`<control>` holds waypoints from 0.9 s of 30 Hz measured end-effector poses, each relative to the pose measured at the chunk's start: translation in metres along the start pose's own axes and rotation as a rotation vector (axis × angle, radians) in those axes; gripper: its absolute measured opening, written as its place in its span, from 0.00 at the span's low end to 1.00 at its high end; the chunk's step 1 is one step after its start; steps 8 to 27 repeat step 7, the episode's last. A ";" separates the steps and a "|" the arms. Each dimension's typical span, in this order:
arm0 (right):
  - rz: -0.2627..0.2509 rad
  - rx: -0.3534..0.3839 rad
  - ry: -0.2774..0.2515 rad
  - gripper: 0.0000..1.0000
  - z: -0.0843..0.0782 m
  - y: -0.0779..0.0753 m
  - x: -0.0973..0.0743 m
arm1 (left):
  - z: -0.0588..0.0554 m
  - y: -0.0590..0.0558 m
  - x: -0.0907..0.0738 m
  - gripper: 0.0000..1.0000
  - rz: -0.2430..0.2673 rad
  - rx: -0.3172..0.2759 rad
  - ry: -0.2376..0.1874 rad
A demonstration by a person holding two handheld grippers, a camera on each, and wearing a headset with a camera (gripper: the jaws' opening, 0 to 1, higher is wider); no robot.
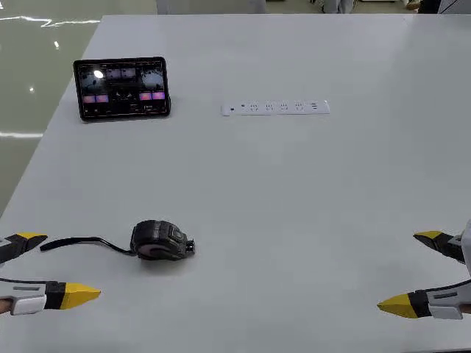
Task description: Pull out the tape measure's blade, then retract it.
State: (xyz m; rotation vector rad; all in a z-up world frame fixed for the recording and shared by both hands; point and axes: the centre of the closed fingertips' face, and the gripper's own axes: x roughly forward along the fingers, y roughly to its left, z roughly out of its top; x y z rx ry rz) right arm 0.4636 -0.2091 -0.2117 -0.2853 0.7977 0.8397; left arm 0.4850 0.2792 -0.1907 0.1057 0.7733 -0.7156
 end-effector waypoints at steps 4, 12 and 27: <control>-0.001 -0.003 -0.004 0.99 0.000 0.000 -0.001 | 0.001 0.002 -0.001 0.99 0.003 0.000 0.000; -0.004 -0.009 -0.001 0.99 0.000 -0.001 -0.001 | 0.002 0.003 -0.002 0.99 0.002 -0.003 0.000; -0.004 -0.009 -0.001 0.99 0.000 -0.001 -0.001 | 0.002 0.003 -0.002 0.99 0.002 -0.003 0.000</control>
